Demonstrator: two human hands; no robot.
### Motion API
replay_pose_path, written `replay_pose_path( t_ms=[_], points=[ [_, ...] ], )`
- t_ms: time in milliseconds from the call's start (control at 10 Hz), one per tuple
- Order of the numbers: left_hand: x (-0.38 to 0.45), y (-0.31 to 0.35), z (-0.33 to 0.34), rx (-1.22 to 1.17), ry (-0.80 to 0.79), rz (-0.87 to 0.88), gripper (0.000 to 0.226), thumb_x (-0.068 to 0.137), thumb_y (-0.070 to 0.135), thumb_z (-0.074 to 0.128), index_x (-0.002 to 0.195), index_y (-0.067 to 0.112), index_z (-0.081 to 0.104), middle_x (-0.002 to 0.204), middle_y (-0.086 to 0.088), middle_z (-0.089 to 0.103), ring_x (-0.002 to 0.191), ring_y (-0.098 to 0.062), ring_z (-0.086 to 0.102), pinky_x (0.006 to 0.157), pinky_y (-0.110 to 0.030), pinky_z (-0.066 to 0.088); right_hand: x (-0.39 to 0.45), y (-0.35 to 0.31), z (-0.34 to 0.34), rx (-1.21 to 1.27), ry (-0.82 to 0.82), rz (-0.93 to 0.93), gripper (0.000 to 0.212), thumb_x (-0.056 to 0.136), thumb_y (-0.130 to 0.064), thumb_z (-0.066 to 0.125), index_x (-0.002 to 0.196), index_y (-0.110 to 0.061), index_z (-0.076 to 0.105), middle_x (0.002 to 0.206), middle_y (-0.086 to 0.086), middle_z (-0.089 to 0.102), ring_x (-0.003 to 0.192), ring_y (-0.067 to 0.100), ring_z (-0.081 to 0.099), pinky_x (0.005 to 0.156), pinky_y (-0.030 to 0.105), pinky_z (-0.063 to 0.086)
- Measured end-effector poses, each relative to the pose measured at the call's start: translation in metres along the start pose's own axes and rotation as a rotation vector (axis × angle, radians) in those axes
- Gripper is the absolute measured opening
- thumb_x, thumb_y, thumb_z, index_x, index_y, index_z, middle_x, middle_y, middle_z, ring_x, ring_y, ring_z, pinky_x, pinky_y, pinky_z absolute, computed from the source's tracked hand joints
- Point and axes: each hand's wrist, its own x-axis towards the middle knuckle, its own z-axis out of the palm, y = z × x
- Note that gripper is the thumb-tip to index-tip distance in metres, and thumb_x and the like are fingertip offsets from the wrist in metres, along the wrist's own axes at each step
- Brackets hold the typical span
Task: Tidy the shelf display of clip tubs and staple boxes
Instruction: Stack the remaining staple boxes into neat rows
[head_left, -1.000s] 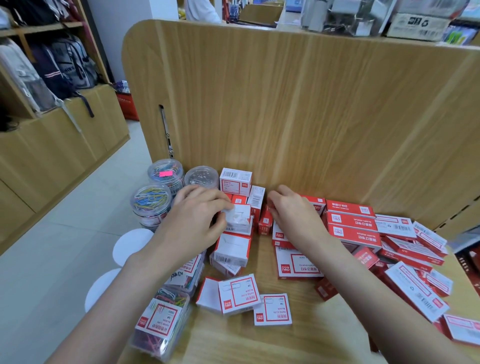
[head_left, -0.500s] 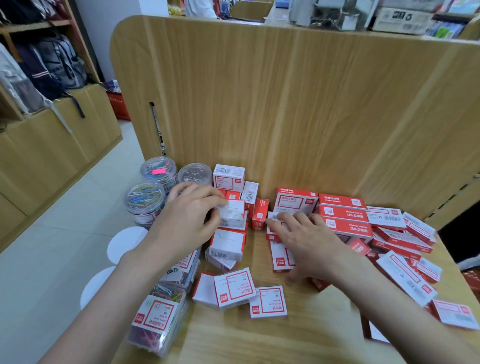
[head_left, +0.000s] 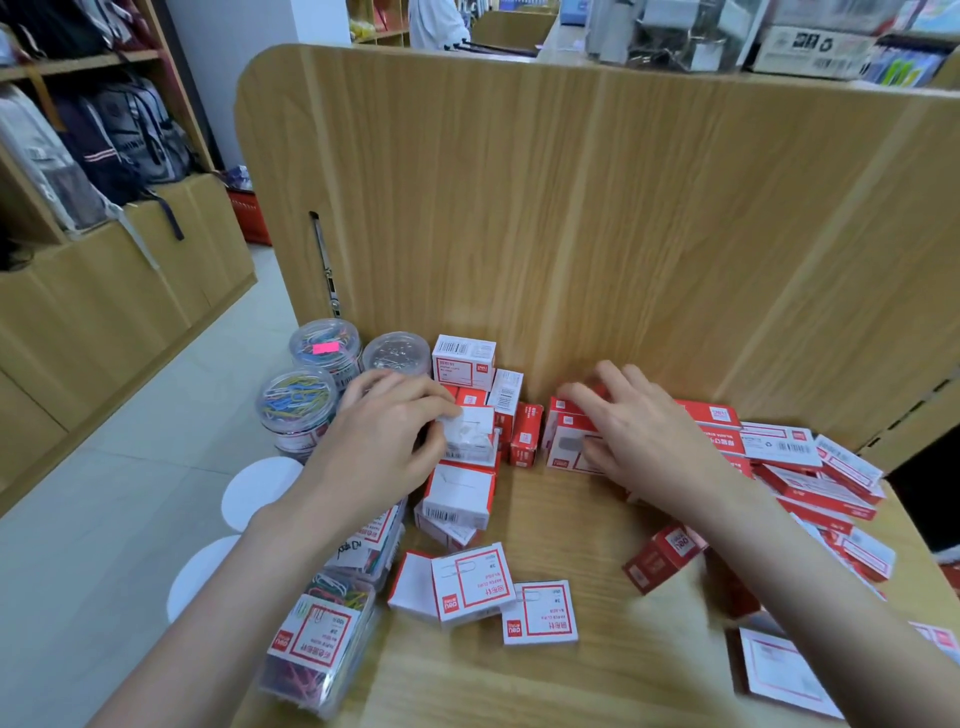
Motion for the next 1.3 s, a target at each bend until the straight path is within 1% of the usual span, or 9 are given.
replay_pose_path(
  t_ms=[200, 400, 700, 800, 900, 1000, 1100, 1200, 1300],
  points=[
    [0.0, 0.0, -0.001, 0.005, -0.003, -0.006, 0.037, 0.083, 0.031, 0.036, 0.092, 0.019, 0.07, 0.095, 0.013, 0.064, 0.091, -0.006, 0.051, 0.097, -0.025, 0.02, -0.005, 0.002, 0.008, -0.092, 0.015, -0.044, 0.065, 0.069, -0.019, 0.069, 0.129, -0.029, 0.048, 0.113, 0.008, 0.054, 0.086, 0.028, 0.051, 0.063, 0.039, 0.044],
    [0.0, 0.0, 0.0, -0.003, -0.001, -0.005, 0.036, 0.082, 0.03, 0.037, 0.091, 0.019, 0.07, 0.095, 0.013, 0.065, 0.091, -0.007, 0.051, 0.098, -0.028, 0.023, -0.003, 0.009, 0.002, -0.027, -0.001, -0.059, 0.057, 0.061, -0.025, 0.078, 0.114, -0.027, 0.058, 0.11, 0.006, 0.055, 0.087, 0.028, 0.052, 0.061, 0.037, 0.044],
    [0.0, 0.001, -0.001, -0.004, -0.001, 0.012, 0.036, 0.082, 0.029, 0.037, 0.091, 0.018, 0.07, 0.094, 0.011, 0.065, 0.091, -0.006, 0.049, 0.097, -0.029, 0.023, -0.005, 0.006, 0.006, 0.021, -0.021, -0.053, 0.067, 0.058, -0.034, 0.08, 0.118, -0.02, 0.054, 0.111, 0.009, 0.056, 0.091, 0.03, 0.055, 0.065, 0.04, 0.044],
    [-0.003, 0.001, -0.002, 0.02, 0.001, 0.033, 0.035, 0.082, 0.027, 0.039, 0.093, 0.017, 0.07, 0.095, 0.009, 0.066, 0.094, -0.007, 0.047, 0.097, -0.03, 0.023, -0.007, 0.002, 0.002, 0.019, -0.076, -0.056, 0.072, 0.06, -0.039, 0.078, 0.124, -0.022, 0.05, 0.121, 0.009, 0.051, 0.104, 0.031, 0.05, 0.075, 0.042, 0.042],
    [-0.006, 0.001, -0.002, 0.05, 0.0, 0.053, 0.035, 0.082, 0.025, 0.04, 0.097, 0.016, 0.07, 0.098, 0.007, 0.066, 0.097, -0.009, 0.047, 0.097, -0.032, 0.025, -0.011, -0.002, 0.0, 0.03, -0.157, -0.063, 0.08, 0.07, -0.046, 0.069, 0.138, -0.029, 0.031, 0.141, 0.005, 0.028, 0.126, 0.027, 0.028, 0.097, 0.042, 0.029],
    [-0.01, 0.002, -0.002, 0.058, -0.003, 0.056, 0.037, 0.082, 0.025, 0.039, 0.1, 0.014, 0.07, 0.101, 0.006, 0.066, 0.101, -0.01, 0.046, 0.097, -0.032, 0.024, -0.016, -0.004, 0.001, 0.014, -0.263, -0.04, 0.091, 0.068, -0.054, 0.067, 0.141, -0.033, 0.017, 0.15, 0.002, 0.005, 0.137, 0.026, 0.003, 0.11, 0.043, 0.013],
    [-0.012, 0.003, -0.002, 0.073, -0.02, 0.056, 0.039, 0.082, 0.025, 0.038, 0.103, 0.013, 0.068, 0.104, 0.005, 0.065, 0.104, -0.011, 0.045, 0.097, -0.031, 0.022, -0.018, -0.005, 0.003, -0.003, -0.322, -0.02, 0.091, 0.068, -0.054, 0.068, 0.14, -0.034, 0.016, 0.152, 0.001, -0.008, 0.14, 0.027, -0.011, 0.112, 0.047, 0.004],
    [-0.013, 0.003, -0.003, 0.081, -0.023, 0.064, 0.039, 0.082, 0.025, 0.039, 0.105, 0.013, 0.068, 0.106, 0.002, 0.065, 0.107, -0.013, 0.045, 0.097, -0.033, 0.023, -0.018, -0.008, -0.006, 0.029, -0.301, -0.043, 0.084, 0.07, -0.052, 0.067, 0.138, -0.032, 0.022, 0.152, 0.001, -0.005, 0.139, 0.026, -0.009, 0.112, 0.046, 0.006],
    [-0.015, 0.01, -0.01, 0.053, 0.039, 0.106, 0.034, 0.083, 0.02, 0.044, 0.106, 0.011, 0.067, 0.11, 0.001, 0.064, 0.108, -0.016, 0.048, 0.097, -0.036, 0.03, -0.024, -0.016, -0.022, 0.26, -0.154, -0.136, 0.066, 0.07, -0.048, 0.071, 0.126, -0.023, 0.046, 0.141, 0.007, 0.03, 0.131, 0.024, 0.023, 0.107, 0.044, 0.027]
  ],
)
